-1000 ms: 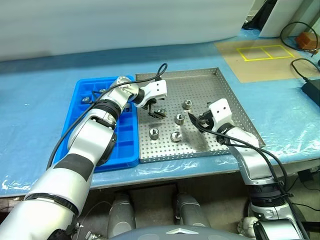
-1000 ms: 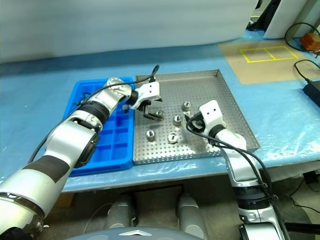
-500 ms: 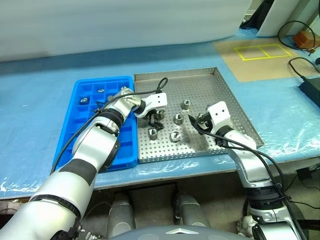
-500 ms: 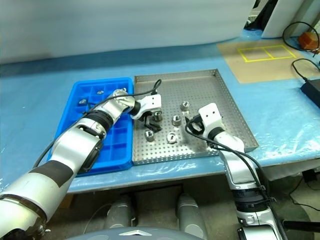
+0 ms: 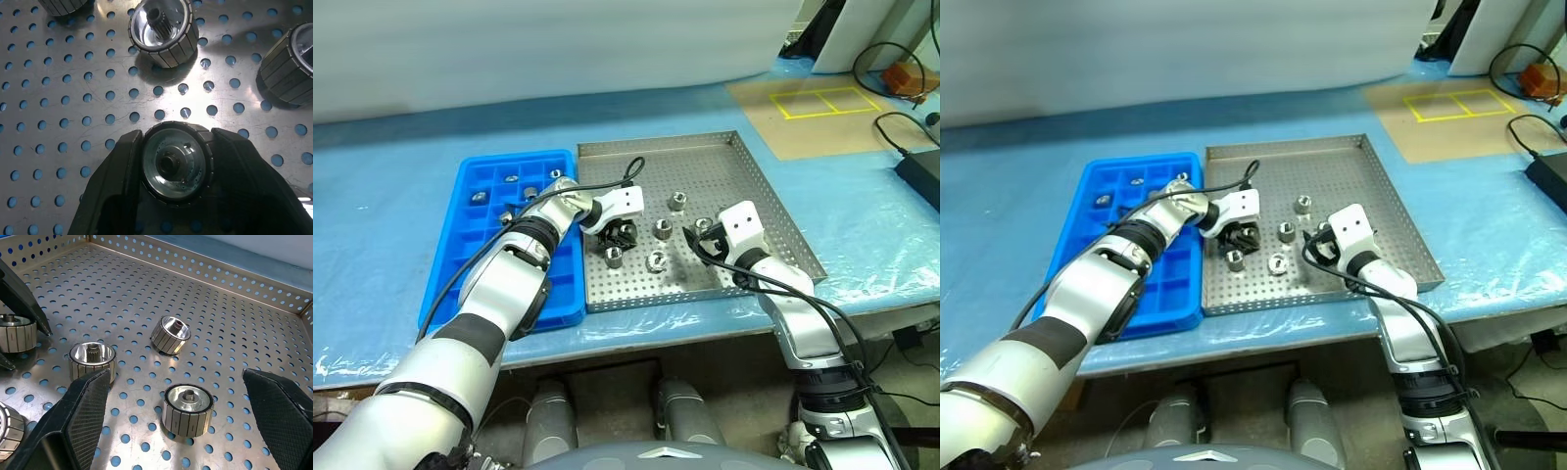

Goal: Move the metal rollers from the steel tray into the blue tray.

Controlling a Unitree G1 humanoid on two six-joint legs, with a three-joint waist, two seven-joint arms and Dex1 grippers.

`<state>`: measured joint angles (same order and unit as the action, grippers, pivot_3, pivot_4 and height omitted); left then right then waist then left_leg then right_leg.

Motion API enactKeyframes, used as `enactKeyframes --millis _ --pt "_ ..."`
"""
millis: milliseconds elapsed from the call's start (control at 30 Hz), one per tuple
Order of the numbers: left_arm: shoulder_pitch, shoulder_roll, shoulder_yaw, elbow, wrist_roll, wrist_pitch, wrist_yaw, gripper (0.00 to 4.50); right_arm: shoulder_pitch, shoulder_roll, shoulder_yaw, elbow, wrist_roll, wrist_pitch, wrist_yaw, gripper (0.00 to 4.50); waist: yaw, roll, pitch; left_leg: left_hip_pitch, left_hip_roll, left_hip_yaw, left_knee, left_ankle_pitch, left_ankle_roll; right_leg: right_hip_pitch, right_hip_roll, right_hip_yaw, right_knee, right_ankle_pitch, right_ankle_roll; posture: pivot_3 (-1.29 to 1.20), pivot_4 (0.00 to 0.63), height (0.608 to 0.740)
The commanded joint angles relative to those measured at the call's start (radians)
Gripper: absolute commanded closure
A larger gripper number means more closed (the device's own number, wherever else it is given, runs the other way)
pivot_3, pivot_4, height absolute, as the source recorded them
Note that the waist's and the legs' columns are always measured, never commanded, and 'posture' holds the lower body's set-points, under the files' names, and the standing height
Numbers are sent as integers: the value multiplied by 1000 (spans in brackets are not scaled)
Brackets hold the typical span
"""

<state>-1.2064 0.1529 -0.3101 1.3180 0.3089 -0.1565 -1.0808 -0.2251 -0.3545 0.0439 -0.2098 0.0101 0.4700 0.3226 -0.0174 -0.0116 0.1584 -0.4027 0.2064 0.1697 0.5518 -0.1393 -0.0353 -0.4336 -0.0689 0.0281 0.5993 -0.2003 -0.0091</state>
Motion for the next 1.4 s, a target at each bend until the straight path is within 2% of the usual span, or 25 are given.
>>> enactKeyframes --millis 33,200,333,500,600,700,800,933,1033,1200,1400 --pt "10 16 -2 -11 14 -2 32 2608 -5 5 0 -45 -5 -9 -7 0 0 0 0 0 0 0 0 0 0 0 0 0 0 0 0 -443 150 740" --pt "-3 12 54 -21 -41 -7 45 2608 -9 10 6 -38 -10 -12 -5 0 0 0 0 -1 0 0 0 -1 1 0 0 -1 -1 3 -4 -436 150 740" --pt "-7 24 177 -60 -181 11 -113 2608 -14 16 14 -29 -12 -16 -2 0 1 -1 1 -3 0 0 -1 0 1 -3 0 -1 -1 1 -2 -423 150 740" --pt "16 65 226 -118 -253 66 -278 2608 -28 13 24 -12 -13 -23 8 0 1 -1 1 -3 0 2 -9 -1 1 -4 1 -1 -8 4 -7 -402 150 740" --pt "28 91 238 -163 -277 80 -303 2608 -41 12 26 -1 -12 -26 17 0 2 -1 1 -3 1 3 -10 -1 2 -4 2 0 -11 4 -7 -384 150 740" --pt "58 161 290 -291 -352 122 -349 2608 -64 15 20 2 9 -22 39 0 3 -1 2 -3 1 4 -11 -3 4 -3 1 0 -11 4 -7 -358 150 740" --pt "133 260 324 -461 -403 191 -368 2608 -100 14 17 -51 99 21 132 0 0 0 4 -2 2 5 -11 -3 4 -4 2 0 -11 4 -7 -329 150 740" --pt "290 394 379 -746 -467 328 -318 2608 -194 -4 56 -83 200 72 279 0 1 4 7 0 3 5 -11 -2 3 -3 2 0 -9 4 -7 -257 150 740" --pt "419 458 423 -957 -516 441 -247 2608 -283 -12 105 -38 221 64 368 0 11 4 8 0 4 5 -11 -1 2 -3 2 -1 -8 4 -7 -172 150 740" --pt "641 513 505 -1248 -584 600 -106 2608 -435 40 186 140 203 -26 471 0 42 4 8 -1 6 5 -10 0 0 -2 2 -4 -7 4 -7 -39 150 740" --pt "871 529 629 -1468 -654 727 69 2608 -558 142 264 316 195 -126 582 0 66 3 9 -2 8 4 -10 0 -1 -4 3 -7 -5 3 -9 122 150 740"
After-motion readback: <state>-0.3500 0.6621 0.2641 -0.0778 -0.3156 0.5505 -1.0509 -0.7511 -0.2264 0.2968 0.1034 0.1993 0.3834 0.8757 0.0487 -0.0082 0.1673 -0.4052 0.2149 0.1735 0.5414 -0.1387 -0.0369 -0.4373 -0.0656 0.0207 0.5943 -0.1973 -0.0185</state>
